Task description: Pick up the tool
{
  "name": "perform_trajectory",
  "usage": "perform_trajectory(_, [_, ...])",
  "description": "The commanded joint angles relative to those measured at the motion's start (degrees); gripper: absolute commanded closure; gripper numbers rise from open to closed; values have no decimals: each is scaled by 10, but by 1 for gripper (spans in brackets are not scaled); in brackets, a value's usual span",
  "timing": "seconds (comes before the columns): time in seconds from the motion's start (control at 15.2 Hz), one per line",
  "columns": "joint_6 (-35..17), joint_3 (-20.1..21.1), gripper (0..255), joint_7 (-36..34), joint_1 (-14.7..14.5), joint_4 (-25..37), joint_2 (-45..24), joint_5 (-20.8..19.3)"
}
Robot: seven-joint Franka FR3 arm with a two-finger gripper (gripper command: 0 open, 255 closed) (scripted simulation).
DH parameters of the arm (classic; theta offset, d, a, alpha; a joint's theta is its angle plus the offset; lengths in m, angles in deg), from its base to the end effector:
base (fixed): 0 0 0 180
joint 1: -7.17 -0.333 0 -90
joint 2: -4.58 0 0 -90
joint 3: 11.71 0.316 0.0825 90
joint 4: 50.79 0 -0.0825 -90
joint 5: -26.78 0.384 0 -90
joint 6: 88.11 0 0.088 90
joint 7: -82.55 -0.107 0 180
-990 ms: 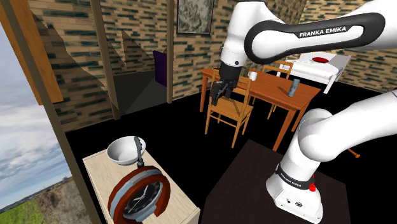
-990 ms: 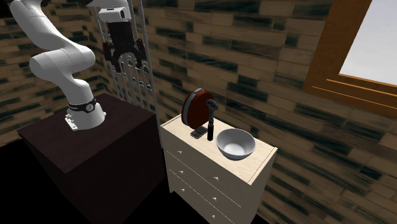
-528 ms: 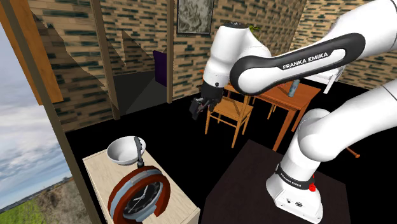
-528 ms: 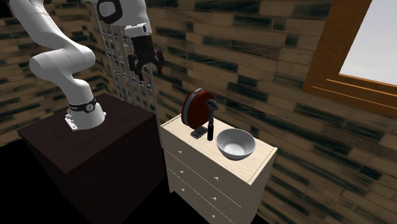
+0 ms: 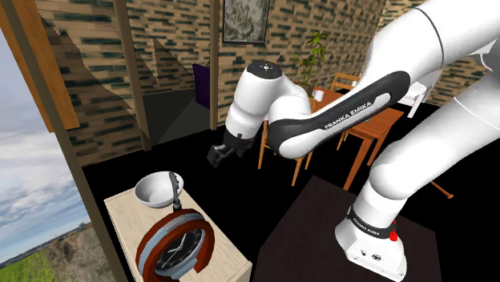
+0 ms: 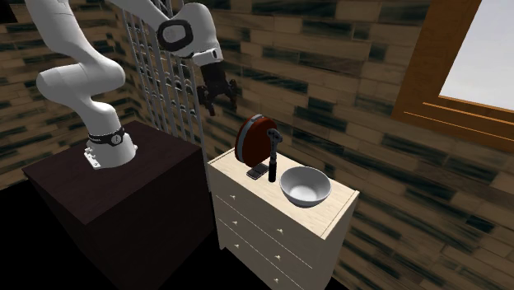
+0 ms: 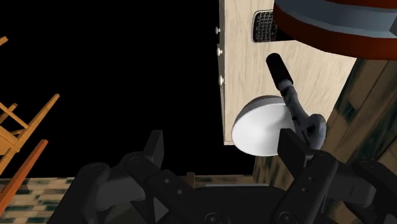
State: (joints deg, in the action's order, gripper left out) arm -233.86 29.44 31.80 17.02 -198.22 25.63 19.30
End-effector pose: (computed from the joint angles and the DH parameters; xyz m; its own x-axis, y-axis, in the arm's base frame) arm 0.3820 0.2311 0.3846 0.8959 -0.2137 0.3895 -0.2498 -0.9673 0.0439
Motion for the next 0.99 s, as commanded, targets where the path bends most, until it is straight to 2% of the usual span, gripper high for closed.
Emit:
perform_trajectory(0.0, [-27,65,0,-84,55,24,-44,-68])
perform_trajectory(0.13, [-38,146,0,-188,132,56,-97,-169])
perform_trajectory(0.2, [-34,192,0,-251,175,77,-131,-237])
perform_trajectory(0.26, [-15,239,0,-325,216,102,-179,-323])
perform_trajectory(0.33, [23,268,0,-404,235,130,-244,-423])
perform_trajectory(0.4, [66,263,0,-466,216,158,-307,-505])
perform_trajectory(0.46, [93,227,0,-504,168,182,-346,-553])
perform_trajectory(0.53, [118,204,0,-535,133,206,-382,-593])
perform_trajectory(0.59, [137,174,0,-559,95,229,-409,-621])
perform_trajectory(0.73, [174,137,0,-598,38,277,-463,-673])
perform_trajectory(0.79, [186,125,0,-609,19,294,-481,-688])
perform_trajectory(0.92, [185,116,0,-621,11,295,-493,-703])
